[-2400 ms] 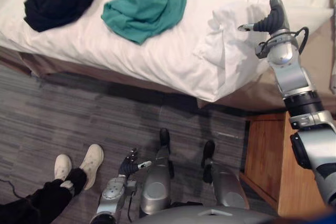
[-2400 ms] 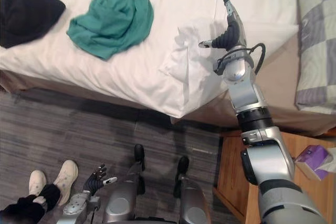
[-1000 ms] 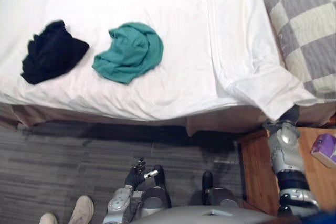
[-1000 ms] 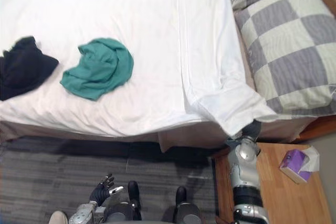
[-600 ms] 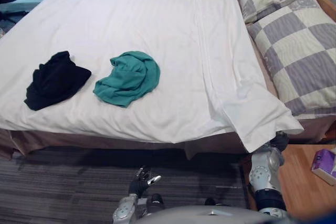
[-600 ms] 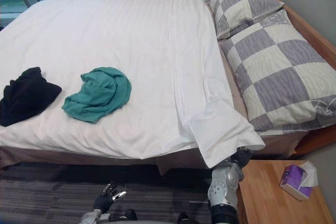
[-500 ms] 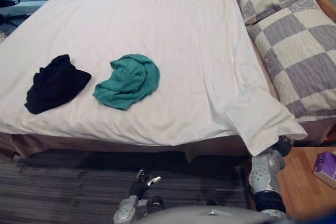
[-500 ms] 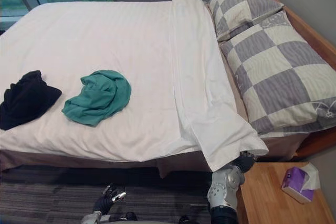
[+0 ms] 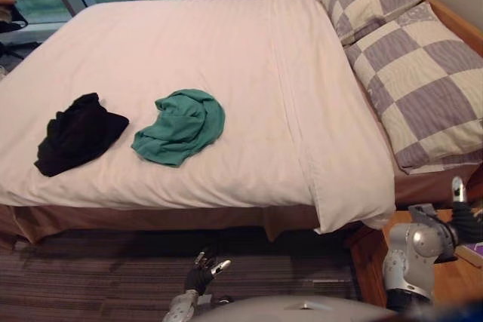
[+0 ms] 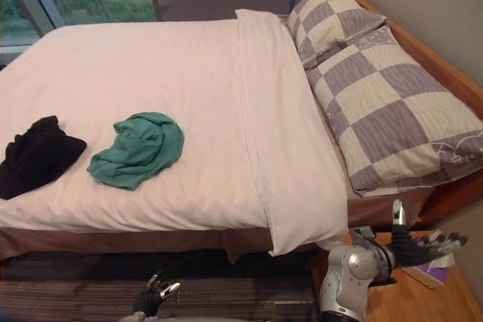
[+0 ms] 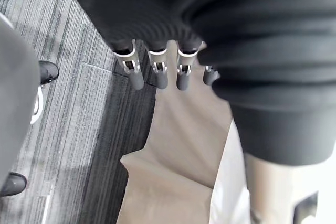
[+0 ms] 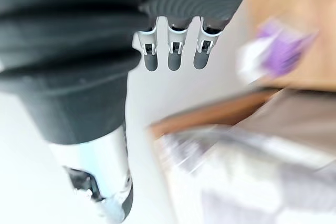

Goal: Tidy the bed and pick cloth on bed and put in laundry

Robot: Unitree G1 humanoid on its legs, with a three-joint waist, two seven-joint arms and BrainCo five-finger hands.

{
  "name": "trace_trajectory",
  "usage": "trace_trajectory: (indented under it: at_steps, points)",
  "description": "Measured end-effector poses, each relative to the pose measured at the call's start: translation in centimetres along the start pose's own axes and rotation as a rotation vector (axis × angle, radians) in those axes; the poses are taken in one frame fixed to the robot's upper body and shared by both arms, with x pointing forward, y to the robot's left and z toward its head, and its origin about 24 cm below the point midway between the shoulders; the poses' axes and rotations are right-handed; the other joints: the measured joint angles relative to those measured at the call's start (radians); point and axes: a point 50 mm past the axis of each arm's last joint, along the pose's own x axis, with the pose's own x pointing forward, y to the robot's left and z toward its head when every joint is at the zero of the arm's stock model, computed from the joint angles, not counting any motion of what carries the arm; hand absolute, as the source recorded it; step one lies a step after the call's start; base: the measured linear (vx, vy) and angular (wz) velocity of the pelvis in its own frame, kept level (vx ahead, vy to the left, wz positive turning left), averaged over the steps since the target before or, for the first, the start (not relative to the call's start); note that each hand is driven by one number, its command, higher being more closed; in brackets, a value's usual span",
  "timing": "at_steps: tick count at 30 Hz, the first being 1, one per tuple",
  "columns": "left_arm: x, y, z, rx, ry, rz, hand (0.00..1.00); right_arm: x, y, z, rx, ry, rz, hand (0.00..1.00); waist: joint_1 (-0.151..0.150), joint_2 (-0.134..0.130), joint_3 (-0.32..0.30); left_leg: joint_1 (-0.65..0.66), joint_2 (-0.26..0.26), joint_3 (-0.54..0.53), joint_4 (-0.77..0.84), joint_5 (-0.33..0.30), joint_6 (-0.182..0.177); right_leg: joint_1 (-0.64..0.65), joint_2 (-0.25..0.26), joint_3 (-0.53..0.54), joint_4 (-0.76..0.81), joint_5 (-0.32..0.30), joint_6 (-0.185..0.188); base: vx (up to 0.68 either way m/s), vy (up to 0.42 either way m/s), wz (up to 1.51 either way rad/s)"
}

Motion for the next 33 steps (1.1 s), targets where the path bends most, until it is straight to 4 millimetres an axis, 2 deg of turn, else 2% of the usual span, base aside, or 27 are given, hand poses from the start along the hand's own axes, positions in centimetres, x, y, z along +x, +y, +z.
trace_trajectory:
  at_steps: [2,3,5,8,9,10,11,12,14,15,17,21,23,25,27,30,32,33]
  points:
    - [-0.3,0.2,-0.2,0.002,0.000,0.004,0.00,-0.2,1.7,1.4,0.006,-0.062,0.170,1.00,0.001,-0.001,-0.009,-0.001,-0.002,-0.005,0.000,0.003,0.004,0.000,-0.001,-0.002,0.000,0.000,0.000,-0.06,0.006,0.03]
    - [-0.3,0.3,-0.2,0.001,0.001,0.004,0.00,-0.3,2.0,1.5,0.014,-0.064,0.201,1.00,0.002,-0.002,-0.009,-0.002,-0.002,-0.008,0.000,0.004,0.005,-0.001,-0.002,-0.002,0.001,0.000,0.000,-0.03,0.004,0.10]
    - [-0.4,0.4,-0.2,0.006,0.003,-0.002,0.00,-0.3,2.9,1.6,0.102,0.000,0.338,1.00,0.003,-0.008,-0.011,-0.007,-0.006,-0.024,0.000,0.007,0.008,-0.001,-0.004,-0.004,0.002,0.000,0.000,-0.02,0.007,0.14]
    - [-0.3,0.6,-0.1,0.017,0.001,-0.003,0.00,-0.8,4.9,1.5,0.353,0.140,0.492,1.00,0.005,-0.013,-0.013,-0.037,-0.010,-0.034,0.001,0.012,0.014,-0.025,-0.009,-0.013,0.011,0.000,0.000,-0.01,0.006,0.08]
    - [-0.1,0.6,0.3,0.041,-0.003,-0.016,0.00,-1.1,6.5,2.0,0.474,0.165,0.551,1.00,0.005,-0.013,-0.007,-0.063,-0.011,-0.034,0.001,0.018,0.018,-0.058,-0.010,-0.013,0.026,0.000,0.000,-0.04,0.020,0.01]
    - [0.3,0.6,1.1,0.066,-0.017,-0.035,0.00,-1.0,8.4,3.0,0.608,0.169,0.596,1.00,0.005,-0.014,0.018,-0.090,-0.012,-0.039,0.002,0.029,0.025,-0.097,-0.012,-0.013,0.049,0.000,0.000,-0.05,0.025,0.04]
    - [0.6,0.4,1.5,0.073,-0.023,-0.046,0.00,-1.0,9.4,3.7,0.673,0.159,0.617,1.00,0.004,-0.013,0.039,-0.105,-0.013,-0.043,0.004,0.035,0.028,-0.116,-0.013,-0.013,0.061,0.000,0.000,-0.07,0.026,0.18]
    - [1.4,0.0,2.7,0.064,-0.048,-0.062,0.00,-0.6,12.0,6.1,0.812,0.111,0.696,1.00,0.002,-0.008,0.100,-0.147,-0.018,-0.057,0.006,0.054,0.041,-0.162,-0.017,-0.013,0.092,0.001,-0.001,-0.08,0.028,0.18]
    - [2.0,-0.3,3.9,0.048,-0.083,-0.080,0.00,0.1,14.2,8.7,0.927,0.058,0.782,1.00,0.007,-0.007,0.167,-0.202,-0.023,-0.066,0.007,0.075,0.053,-0.231,-0.023,-0.014,0.126,0.002,-0.002,-0.11,0.030,0.17]
    - [2.2,-0.4,4.2,0.037,-0.092,-0.083,0.00,0.3,14.7,9.4,0.958,0.047,0.803,1.00,0.008,-0.004,0.184,-0.220,-0.026,-0.071,0.007,0.082,0.057,-0.249,-0.027,-0.017,0.134,0.002,-0.002,-0.08,0.033,0.24]
    - [2.7,-1.0,5.3,0.009,-0.133,-0.099,0.00,0.4,16.2,11.6,1.068,0.017,0.879,1.00,0.013,0.021,0.253,-0.259,-0.042,-0.082,0.007,0.093,0.070,-0.297,-0.045,-0.022,0.166,0.001,-0.001,-0.03,0.044,0.19]
    - [3.2,-2.2,7.0,-0.010,-0.187,-0.133,0.00,0.6,17.2,13.9,1.169,-0.021,0.925,1.00,0.027,0.056,0.315,-0.340,-0.065,-0.085,0.017,0.100,0.080,-0.398,-0.074,-0.021,0.227,-0.011,0.013,0.02,0.051,0.10]
    - [3.7,-3.3,8.8,-0.031,-0.241,-0.168,0.00,1.0,17.8,15.6,1.225,-0.053,0.938,1.00,0.032,0.072,0.358,-0.408,-0.073,-0.089,0.041,0.102,0.082,-0.471,-0.091,-0.020,0.260,-0.013,0.014,0.02,0.031,0.12]
    - [3.8,-4.2,9.6,-0.026,-0.267,-0.202,0.00,1.2,18.5,16.1,1.270,-0.035,0.928,1.00,0.032,0.082,0.385,-0.447,-0.077,-0.089,0.049,0.104,0.086,-0.519,-0.098,-0.016,0.279,-0.013,0.015,0.01,0.014,0.02]
    - [4.0,-5.3,10.5,-0.019,-0.293,-0.238,0.00,1.6,19.0,15.7,1.282,0.001,0.905,1.00,0.032,0.102,0.396,-0.490,-0.082,-0.089,0.055,0.107,0.089,-0.568,-0.106,-0.013,0.302,-0.018,0.015,0.01,0.005,0.02]
    - [4.0,-6.7,11.7,-0.054,-0.335,-0.285,0.00,2.7,19.6,13.0,1.242,0.107,0.831,1.00,0.029,0.124,0.441,-0.532,-0.093,-0.084,0.054,0.117,0.090,-0.639,-0.119,0.000,0.347,-0.030,0.014,0.00,0.000,0.00]
    - [4.2,-7.1,12.5,-0.079,-0.358,-0.304,0.00,3.3,19.5,12.0,1.258,0.124,0.818,1.00,0.023,0.134,0.457,-0.556,-0.097,-0.084,0.053,0.122,0.090,-0.673,-0.124,0.003,0.368,-0.034,0.013,0.01,-0.007,0.02]
    - [4.2,-7.1,12.8,-0.100,-0.369,-0.307,0.00,3.5,19.3,12.2,1.293,0.080,0.861,1.00,0.014,0.134,0.461,-0.578,-0.099,-0.082,0.051,0.131,0.079,-0.704,-0.127,0.009,0.381,-0.034,0.013,0.01,-0.022,0.03]
